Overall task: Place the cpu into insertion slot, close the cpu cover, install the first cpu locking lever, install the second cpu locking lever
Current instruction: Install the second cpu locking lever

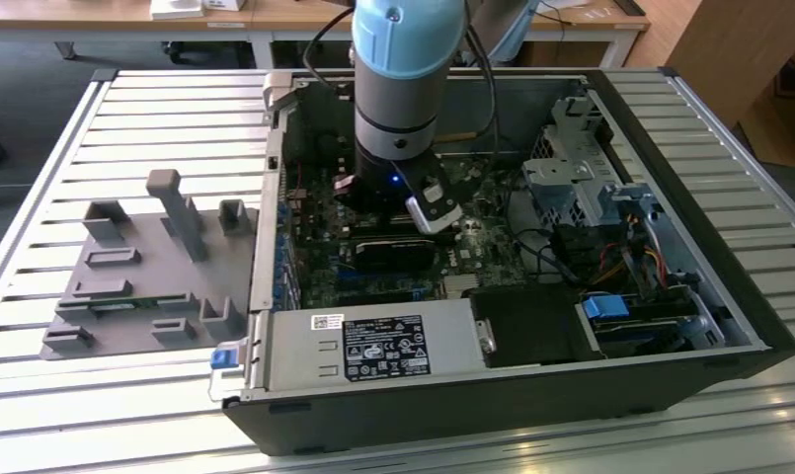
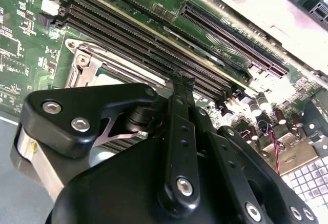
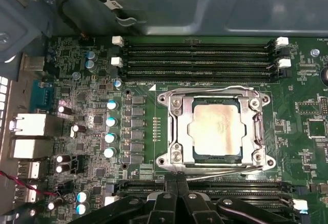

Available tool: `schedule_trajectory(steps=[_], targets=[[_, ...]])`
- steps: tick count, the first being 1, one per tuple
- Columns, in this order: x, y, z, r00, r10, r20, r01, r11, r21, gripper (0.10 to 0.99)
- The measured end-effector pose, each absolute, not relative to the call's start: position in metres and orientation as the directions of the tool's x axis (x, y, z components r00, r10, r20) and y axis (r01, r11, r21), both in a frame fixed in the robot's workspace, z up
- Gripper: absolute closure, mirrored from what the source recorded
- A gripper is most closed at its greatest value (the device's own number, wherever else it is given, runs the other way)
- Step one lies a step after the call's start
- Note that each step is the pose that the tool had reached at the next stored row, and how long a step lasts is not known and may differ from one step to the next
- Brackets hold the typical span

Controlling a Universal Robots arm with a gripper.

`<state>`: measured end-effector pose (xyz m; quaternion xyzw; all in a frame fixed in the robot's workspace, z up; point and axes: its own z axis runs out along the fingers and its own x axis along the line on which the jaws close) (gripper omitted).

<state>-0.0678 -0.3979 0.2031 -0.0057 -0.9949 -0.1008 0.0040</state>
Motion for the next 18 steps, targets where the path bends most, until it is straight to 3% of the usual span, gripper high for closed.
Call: schedule_trajectory(steps=[18], targets=[[-0.0721,-0.3981,0.1969,-1.000,0.010,0.010,0.012,0.973,0.228,0.980]])
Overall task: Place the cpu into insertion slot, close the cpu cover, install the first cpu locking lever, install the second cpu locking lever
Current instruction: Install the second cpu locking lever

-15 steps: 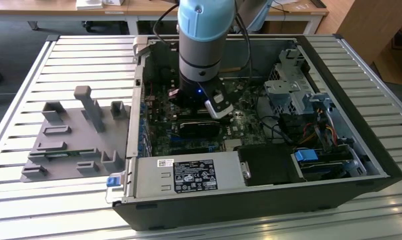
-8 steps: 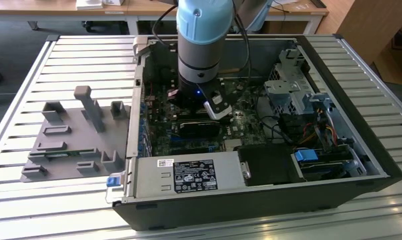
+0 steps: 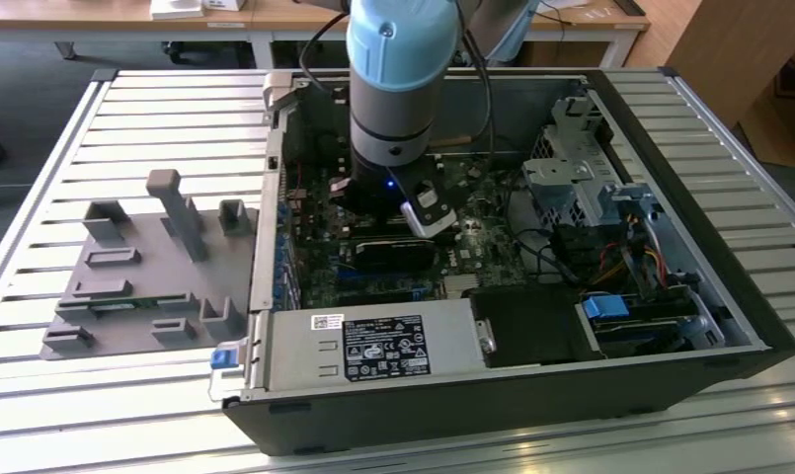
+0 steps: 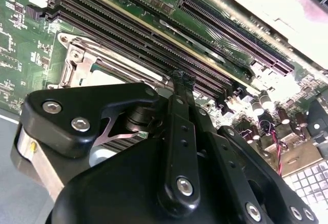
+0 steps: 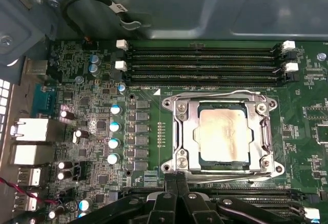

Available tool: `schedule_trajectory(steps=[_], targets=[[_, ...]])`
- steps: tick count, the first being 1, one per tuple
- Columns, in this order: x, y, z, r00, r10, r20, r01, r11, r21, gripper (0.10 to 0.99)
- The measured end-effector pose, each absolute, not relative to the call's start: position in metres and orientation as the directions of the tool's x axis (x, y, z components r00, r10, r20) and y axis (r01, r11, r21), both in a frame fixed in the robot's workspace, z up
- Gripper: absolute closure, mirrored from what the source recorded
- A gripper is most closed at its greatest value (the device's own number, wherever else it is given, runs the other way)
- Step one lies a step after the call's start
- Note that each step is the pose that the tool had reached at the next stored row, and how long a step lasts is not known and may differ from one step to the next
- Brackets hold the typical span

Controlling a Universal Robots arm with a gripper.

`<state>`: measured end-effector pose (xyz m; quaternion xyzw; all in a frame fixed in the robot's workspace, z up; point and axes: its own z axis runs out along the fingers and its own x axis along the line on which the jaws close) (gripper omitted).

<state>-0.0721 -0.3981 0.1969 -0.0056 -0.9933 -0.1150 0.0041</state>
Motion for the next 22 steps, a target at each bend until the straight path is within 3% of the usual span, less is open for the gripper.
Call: schedule_trajectory(steps=[22], targets=[[-0.0753,-0.3958,0.1920,-1.000,0.010,0.010,0.012,0.967,0.255,0.980]])
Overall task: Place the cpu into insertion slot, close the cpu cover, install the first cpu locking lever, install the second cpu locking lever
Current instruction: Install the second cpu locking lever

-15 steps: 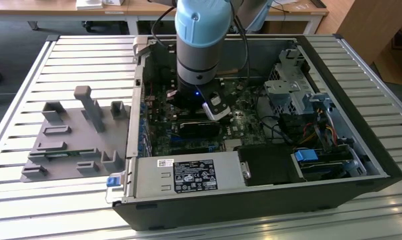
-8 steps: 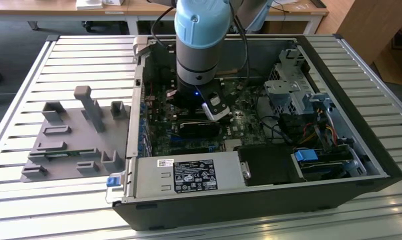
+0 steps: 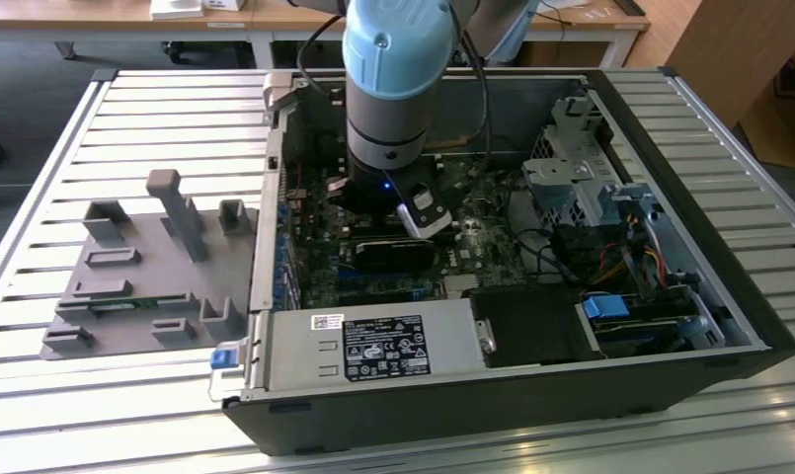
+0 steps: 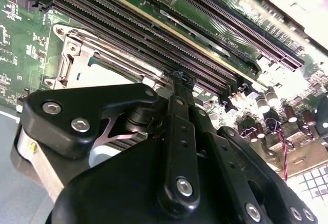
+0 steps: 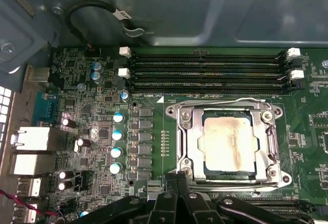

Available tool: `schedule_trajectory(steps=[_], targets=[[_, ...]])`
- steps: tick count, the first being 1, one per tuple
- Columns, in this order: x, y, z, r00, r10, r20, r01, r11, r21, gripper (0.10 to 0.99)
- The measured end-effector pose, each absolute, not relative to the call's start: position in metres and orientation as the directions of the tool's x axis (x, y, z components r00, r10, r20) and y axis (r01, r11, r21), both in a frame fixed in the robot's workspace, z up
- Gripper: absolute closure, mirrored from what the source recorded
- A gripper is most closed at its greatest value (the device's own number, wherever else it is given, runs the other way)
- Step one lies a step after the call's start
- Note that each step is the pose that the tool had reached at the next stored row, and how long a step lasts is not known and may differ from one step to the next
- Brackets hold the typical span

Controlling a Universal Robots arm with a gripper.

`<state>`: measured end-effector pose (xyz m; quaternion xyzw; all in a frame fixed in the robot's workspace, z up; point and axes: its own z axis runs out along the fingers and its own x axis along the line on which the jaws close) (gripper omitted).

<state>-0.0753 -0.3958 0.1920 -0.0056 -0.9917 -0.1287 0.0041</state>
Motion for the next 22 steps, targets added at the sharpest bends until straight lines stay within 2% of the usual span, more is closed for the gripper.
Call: schedule_trajectory(steps=[15,22], targets=[[-0.0794,-0.3939,0.1907,-1.000,0.010,0.010,0.012,0.966,0.260,0.980],[-0.0798,-0.3940,0.1921,-1.000,0.010,0.010,0.012,0.968,0.249,0.980]])
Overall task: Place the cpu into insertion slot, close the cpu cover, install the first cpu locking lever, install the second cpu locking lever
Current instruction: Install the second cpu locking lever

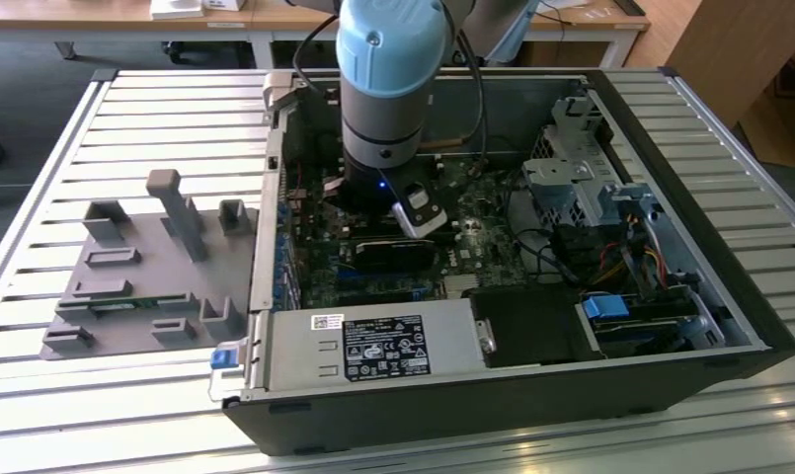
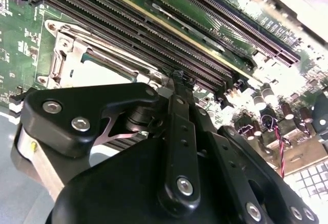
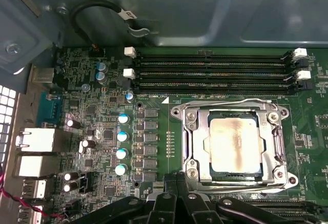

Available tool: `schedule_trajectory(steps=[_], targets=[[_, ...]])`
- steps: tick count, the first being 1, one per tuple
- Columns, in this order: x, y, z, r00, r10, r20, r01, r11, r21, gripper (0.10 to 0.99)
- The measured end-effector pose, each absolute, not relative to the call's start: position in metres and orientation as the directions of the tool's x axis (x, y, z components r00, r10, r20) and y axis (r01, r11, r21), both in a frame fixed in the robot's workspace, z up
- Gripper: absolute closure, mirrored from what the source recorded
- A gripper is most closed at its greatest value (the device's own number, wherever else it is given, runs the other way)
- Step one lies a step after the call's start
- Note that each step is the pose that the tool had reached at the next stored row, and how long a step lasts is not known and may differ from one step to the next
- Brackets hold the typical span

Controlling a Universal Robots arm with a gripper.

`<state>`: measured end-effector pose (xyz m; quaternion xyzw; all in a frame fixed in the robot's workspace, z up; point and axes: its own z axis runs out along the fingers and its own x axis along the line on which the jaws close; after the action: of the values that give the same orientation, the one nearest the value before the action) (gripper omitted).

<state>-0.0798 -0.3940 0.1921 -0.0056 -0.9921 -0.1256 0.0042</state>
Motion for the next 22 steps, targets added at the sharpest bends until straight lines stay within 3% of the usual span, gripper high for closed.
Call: schedule_trajectory(steps=[22], targets=[[-0.080,-0.394,0.221,-1.000,0.010,0.010,0.012,0.968,0.250,0.980]])
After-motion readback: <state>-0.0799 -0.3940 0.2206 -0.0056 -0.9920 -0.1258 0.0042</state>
